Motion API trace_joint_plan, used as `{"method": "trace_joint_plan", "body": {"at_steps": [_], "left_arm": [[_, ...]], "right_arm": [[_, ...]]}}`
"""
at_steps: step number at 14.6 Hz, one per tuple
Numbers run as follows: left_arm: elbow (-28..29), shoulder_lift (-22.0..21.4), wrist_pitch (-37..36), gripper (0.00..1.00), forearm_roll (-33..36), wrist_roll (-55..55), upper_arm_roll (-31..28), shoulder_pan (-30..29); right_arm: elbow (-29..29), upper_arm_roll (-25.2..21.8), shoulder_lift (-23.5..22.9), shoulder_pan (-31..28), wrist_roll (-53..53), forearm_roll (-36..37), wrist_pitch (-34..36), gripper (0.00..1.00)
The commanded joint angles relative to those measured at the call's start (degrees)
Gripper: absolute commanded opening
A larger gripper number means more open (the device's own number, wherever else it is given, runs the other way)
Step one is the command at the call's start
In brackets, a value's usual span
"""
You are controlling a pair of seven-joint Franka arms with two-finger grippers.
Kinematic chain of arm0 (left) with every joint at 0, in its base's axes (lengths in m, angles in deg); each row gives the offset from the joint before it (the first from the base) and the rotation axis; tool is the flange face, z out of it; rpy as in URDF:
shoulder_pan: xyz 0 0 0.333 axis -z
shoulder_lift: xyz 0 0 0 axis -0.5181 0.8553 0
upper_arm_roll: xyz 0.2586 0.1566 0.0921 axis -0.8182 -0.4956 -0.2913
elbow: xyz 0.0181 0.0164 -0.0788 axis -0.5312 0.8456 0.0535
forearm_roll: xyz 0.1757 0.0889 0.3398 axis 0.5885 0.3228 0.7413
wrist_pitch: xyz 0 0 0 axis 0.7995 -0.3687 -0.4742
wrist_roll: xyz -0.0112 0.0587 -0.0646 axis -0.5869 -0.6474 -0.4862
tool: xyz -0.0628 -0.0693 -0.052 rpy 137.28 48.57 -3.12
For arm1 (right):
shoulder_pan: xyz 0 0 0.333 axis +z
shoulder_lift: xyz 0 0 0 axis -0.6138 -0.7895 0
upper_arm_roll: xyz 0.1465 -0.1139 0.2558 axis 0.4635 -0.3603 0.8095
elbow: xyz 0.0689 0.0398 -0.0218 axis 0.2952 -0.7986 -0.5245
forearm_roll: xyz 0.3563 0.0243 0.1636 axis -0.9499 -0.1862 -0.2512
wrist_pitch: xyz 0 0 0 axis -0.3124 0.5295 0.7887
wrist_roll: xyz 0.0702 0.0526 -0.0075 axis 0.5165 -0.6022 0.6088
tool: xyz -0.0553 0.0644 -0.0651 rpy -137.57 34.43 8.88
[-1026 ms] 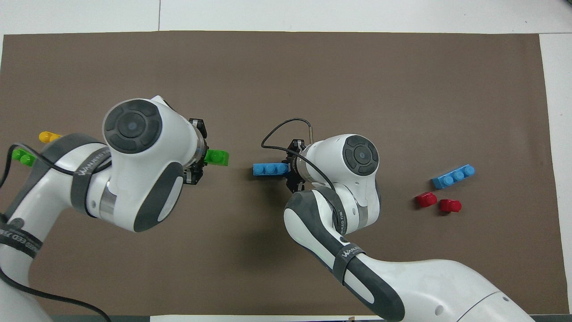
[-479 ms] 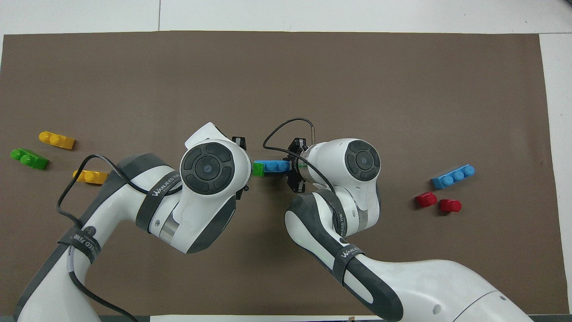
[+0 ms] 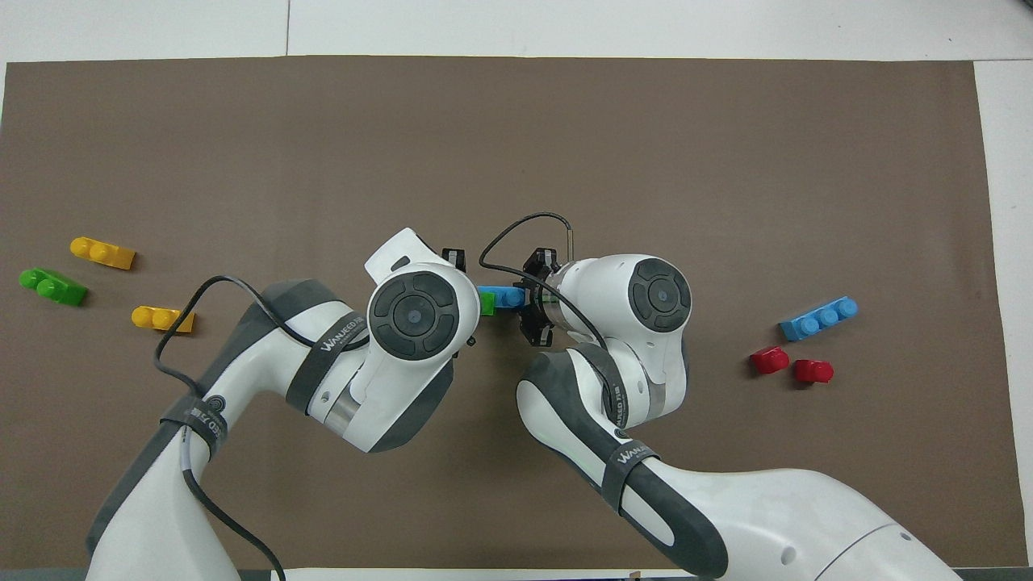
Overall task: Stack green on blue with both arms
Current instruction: 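Press the green brick onto the blue brick held by the right gripper, then open both grippers and withdraw them from the stacked bricks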
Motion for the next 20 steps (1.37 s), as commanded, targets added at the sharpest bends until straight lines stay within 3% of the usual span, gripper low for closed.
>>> {"method": "trace_joint_plan", "body": {"at_steps": [1, 14, 15, 16, 18, 19, 20], "left_arm": [[-0.22, 1.34, 1.86, 0.0, 3.37, -4.63, -0.98, 1.75], [-2.24, 4.5, 2.66, 0.0, 6.88, -5.96, -0.98, 1.75], [-2.24, 4.42, 2.66, 0.34, 7.33, -5.78, -0.89, 1.57], [-2.24, 4.15, 2.66, 0.99, 7.42, -5.43, -0.98, 1.48], [-2.24, 2.75, 2.13, 1.0, 7.33, -2.72, -1.15, 0.18], [-2.24, 1.87, 1.87, 1.0, 7.42, -1.31, -1.07, -0.79], [-2.24, 0.91, 1.69, 1.0, 7.33, -0.16, -1.15, -1.67]], "right_arm": [[-1.77, 0.21, 0.08, -0.48, -0.68, -0.25, -1.73, 0.0], [-1.68, 0.21, 0.08, -0.48, -0.77, -0.33, -1.73, 0.0], [-1.68, 0.21, 0.08, -0.57, -0.77, -0.33, -1.64, 0.24], [-1.68, 0.21, 0.08, -0.65, -0.77, -0.6, -1.64, 0.45], [-1.33, 0.21, -0.01, -0.74, -0.68, -1.91, -1.55, 0.73], [-1.25, 0.21, -0.01, -0.74, -0.68, -1.92, -1.46, 0.79], [-1.16, 0.21, -0.01, -0.74, -0.68, -1.92, -1.46, 0.92]]}}
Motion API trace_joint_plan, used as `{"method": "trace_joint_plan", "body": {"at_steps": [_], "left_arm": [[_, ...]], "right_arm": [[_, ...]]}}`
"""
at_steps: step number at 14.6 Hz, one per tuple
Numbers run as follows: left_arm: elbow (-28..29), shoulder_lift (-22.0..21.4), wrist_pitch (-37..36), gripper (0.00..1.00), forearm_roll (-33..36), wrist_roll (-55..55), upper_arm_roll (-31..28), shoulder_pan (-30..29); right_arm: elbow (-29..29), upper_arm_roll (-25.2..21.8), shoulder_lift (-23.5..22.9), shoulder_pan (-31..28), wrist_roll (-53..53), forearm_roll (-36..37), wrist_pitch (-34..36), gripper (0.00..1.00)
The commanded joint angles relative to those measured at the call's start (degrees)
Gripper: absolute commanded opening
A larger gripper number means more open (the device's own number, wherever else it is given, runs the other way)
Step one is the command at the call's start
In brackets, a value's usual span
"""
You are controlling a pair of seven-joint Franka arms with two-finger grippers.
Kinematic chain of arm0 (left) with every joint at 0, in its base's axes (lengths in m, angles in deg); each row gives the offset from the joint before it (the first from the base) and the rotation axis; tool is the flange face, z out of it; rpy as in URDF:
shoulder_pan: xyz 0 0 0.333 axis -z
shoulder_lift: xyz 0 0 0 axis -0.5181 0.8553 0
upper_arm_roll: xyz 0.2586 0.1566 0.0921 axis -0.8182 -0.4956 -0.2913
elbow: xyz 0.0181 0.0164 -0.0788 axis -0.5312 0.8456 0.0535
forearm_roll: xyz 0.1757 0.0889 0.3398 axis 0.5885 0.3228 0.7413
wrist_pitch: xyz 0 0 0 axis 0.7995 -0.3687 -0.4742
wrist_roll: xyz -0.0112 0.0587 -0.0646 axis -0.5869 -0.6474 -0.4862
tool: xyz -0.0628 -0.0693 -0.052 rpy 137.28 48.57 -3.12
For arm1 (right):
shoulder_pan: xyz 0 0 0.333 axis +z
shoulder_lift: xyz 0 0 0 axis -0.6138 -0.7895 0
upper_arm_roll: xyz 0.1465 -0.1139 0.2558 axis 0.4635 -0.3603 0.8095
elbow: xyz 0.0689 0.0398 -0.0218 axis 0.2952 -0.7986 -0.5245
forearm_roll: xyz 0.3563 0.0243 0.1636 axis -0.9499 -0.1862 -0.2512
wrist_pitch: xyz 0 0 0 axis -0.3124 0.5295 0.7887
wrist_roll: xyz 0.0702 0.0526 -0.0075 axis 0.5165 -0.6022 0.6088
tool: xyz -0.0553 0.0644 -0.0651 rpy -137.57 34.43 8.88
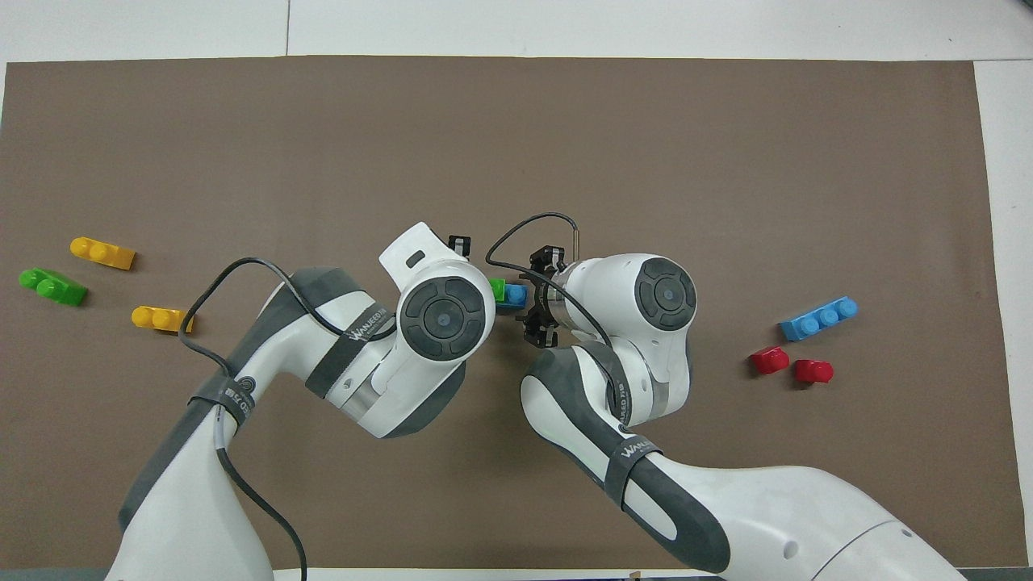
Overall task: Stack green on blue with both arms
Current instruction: 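Open both grippers and withdraw them from the stacked bricks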
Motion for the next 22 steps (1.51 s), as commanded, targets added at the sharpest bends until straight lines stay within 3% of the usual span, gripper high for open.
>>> {"method": "trace_joint_plan", "body": {"at_steps": [1, 2, 5, 9, 16, 19, 22], "left_arm": [[-0.1, -2.64, -1.16, 1.0, 1.3, 4.11, 0.01, -3.28], [-0.19, -3.34, -1.51, 1.0, 1.21, 5.95, 0.01, -4.42], [-0.28, -4.23, -1.87, 1.0, 1.21, 11.31, 0.1, -7.94], [-0.28, -4.76, -1.87, 1.0, 1.12, 17.98, 0.1, -12.95], [-0.63, -6.68, -1.95, 1.0, 0.69, 36.79, 0.28, -22.36], [-1.33, -7.65, -4.23, 1.0, 0.69, 45.31, 0.19, -24.64], [-4.31, -7.92, -8.97, 1.0, 0.16, 54.19, 0.27, -26.49]], "right_arm": [[-0.63, 0.42, 0.11, -0.41, -0.63, -0.75, -1.32, 0.94], [-0.63, 0.42, 0.11, -0.41, -0.54, -0.75, -1.23, 1.0], [-0.54, 0.42, 0.2, -2.07, 2.35, -0.75, 0.17, 1.0], [-0.01, 0.42, 2.82, -8.65, 11.82, -0.75, 9.56, 1.0], [2.89, -0.02, 13.89, -25.43, 59.07, 1.78, 36.09, 1.0], [5.6, -0.02, 18.29, -30.98, 75.26, 9.59, 46.2, 1.0], [7.54, -0.02, 24.26, -32.83, 87.4, 18.29, 53.95, 1.0]]}}
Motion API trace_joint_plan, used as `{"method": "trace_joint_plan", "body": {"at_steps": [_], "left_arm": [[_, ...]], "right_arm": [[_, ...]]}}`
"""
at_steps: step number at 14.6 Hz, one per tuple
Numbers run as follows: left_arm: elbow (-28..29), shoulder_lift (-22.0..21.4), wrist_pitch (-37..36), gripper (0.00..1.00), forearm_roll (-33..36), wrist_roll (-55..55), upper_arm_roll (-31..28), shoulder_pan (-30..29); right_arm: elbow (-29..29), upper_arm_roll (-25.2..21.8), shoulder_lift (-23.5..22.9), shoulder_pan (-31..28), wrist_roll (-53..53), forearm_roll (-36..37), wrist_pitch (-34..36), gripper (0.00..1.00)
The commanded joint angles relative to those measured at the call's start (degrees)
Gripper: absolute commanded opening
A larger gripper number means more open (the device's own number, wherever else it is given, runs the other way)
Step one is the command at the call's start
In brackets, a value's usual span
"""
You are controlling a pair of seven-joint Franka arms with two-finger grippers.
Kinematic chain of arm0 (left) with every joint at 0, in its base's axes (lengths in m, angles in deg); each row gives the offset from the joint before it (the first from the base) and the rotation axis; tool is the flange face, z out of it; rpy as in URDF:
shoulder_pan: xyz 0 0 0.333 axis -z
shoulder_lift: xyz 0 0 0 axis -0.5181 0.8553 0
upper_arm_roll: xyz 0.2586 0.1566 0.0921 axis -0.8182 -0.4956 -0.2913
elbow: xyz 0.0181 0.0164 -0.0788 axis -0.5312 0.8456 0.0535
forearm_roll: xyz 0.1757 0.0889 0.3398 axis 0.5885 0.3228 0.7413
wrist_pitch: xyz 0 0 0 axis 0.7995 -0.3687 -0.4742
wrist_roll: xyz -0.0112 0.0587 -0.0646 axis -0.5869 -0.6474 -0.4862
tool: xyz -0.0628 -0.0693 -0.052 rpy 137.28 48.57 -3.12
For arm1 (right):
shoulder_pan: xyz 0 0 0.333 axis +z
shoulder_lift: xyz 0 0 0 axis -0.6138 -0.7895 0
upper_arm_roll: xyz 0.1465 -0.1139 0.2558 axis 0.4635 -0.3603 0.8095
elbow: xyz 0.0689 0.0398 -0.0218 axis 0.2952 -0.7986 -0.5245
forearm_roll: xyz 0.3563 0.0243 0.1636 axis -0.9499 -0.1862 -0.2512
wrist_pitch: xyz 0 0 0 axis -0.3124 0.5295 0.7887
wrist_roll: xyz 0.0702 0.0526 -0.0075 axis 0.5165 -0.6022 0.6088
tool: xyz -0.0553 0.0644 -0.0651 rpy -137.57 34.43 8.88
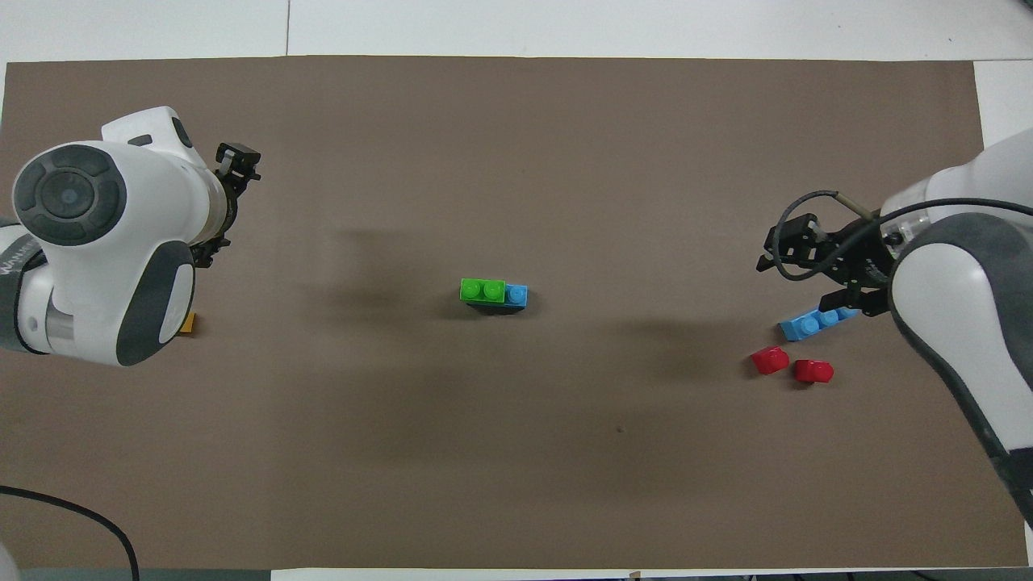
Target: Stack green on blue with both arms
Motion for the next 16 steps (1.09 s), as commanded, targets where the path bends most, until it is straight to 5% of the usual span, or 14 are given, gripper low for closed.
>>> {"method": "trace_joint_plan", "body": {"at_steps": [1, 3, 6, 12, 16], "left_arm": [[-2.67, -0.72, -4.83, 1.0, -0.83, 8.76, 0.72, -2.19], [-4.43, -0.81, -8.51, 1.0, -2.41, 16.05, 0.37, -2.46], [-5.66, -2.29, -13.62, 1.0, -2.59, 27.74, 0.01, -3.68], [-6.28, -9.41, -23.72, 1.0, -8.13, 55.86, -0.16, -6.94], [-12.5, -9.77, -34.17, 1.0, -8.74, 68.88, -0.16, -6.94]], "right_arm": [[0.97, 0.73, 6.11, -1.08, 11.54, 7.46, 6.14, 1.0], [2.29, 0.73, 8.94, -1.08, 20.42, 9.32, 10.1, 1.0], [10.97, 0.91, 6.24, -0.38, 23.54, 14.23, 16.52, 1.0], [13.37, 1.0, 3.94, -0.99, 23.45, 13.11, 16.8, 1.0], [13.28, 1.0, 3.85, -0.99, 23.18, 13.19, 16.71, 1.0]]}}
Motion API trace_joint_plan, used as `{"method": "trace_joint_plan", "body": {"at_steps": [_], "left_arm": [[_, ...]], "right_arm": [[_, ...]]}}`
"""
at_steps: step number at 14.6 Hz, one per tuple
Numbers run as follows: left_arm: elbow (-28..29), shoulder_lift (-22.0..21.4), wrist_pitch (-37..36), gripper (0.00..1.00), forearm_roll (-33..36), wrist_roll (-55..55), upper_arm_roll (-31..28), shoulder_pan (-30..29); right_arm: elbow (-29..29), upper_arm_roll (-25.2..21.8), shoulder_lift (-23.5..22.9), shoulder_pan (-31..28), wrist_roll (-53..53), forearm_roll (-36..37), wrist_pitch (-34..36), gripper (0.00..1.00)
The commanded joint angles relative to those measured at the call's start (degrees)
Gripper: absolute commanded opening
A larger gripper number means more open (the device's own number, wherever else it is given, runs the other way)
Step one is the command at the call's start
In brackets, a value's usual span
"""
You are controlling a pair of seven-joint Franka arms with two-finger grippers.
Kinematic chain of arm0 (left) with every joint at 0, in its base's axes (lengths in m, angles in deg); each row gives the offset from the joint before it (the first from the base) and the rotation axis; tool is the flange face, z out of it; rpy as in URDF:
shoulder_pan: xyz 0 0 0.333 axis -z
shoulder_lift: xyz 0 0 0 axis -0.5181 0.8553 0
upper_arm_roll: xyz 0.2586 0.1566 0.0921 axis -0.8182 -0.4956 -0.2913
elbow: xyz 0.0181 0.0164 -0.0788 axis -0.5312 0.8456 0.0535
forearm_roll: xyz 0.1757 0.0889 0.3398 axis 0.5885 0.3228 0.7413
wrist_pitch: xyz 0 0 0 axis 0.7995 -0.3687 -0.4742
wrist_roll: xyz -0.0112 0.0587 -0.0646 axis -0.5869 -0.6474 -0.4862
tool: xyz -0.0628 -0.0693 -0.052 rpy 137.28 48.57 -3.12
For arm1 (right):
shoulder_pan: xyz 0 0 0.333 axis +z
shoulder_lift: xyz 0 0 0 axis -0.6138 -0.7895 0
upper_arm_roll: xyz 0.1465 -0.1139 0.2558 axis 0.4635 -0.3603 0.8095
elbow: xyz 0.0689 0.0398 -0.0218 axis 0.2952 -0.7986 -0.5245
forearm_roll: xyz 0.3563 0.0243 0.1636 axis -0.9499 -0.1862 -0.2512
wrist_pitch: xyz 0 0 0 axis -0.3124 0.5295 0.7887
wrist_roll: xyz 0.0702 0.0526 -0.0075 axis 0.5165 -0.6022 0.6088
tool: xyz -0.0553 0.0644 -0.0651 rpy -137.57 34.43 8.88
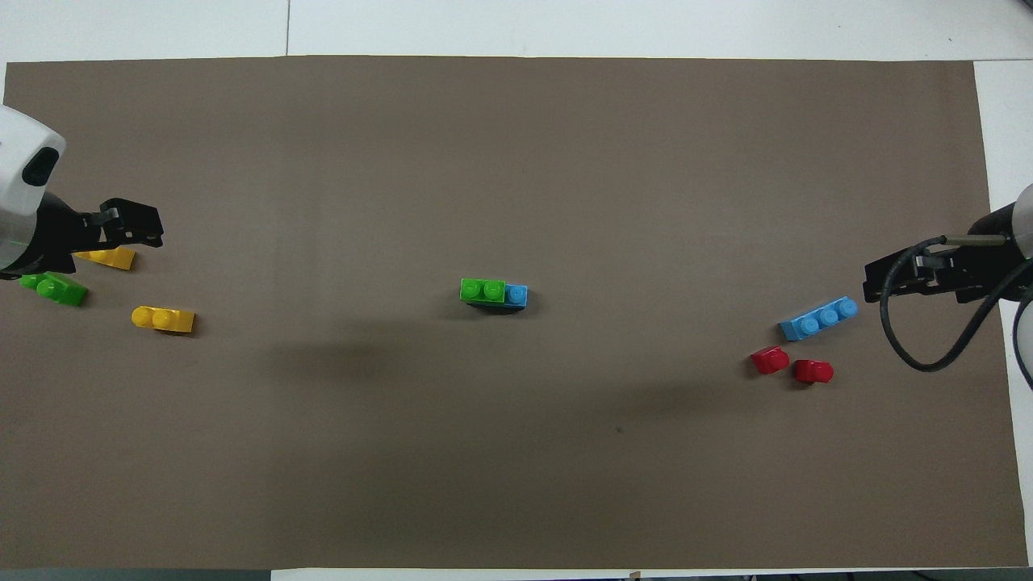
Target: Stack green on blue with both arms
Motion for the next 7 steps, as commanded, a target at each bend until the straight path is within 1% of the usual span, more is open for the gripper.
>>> {"method": "trace_joint_plan", "body": {"at_steps": [1, 3, 4, 7], "left_arm": [[-5.25, 0.35, -7.89, 1.0, -2.47, 9.79, 0.23, -0.42], [-8.24, 0.52, -12.38, 1.0, -3.36, 11.92, 0.14, -0.51], [-8.86, 0.61, -13.79, 1.0, -3.45, 11.93, 0.14, -0.51], [-8.43, 0.35, -16.42, 1.0, -5.11, 11.93, 0.14, -0.42]], "right_arm": [[1.66, 0.36, -0.73, -0.83, 0.78, 0.5, 1.41, 1.0], [1.66, 0.36, -0.73, -1.0, 0.78, 0.51, 1.23, 1.0], [1.58, 0.36, -0.73, -1.0, 0.7, 0.51, 1.23, 1.0], [1.58, 0.45, -0.73, -0.92, -1.32, 0.33, 0.97, 1.0]]}}
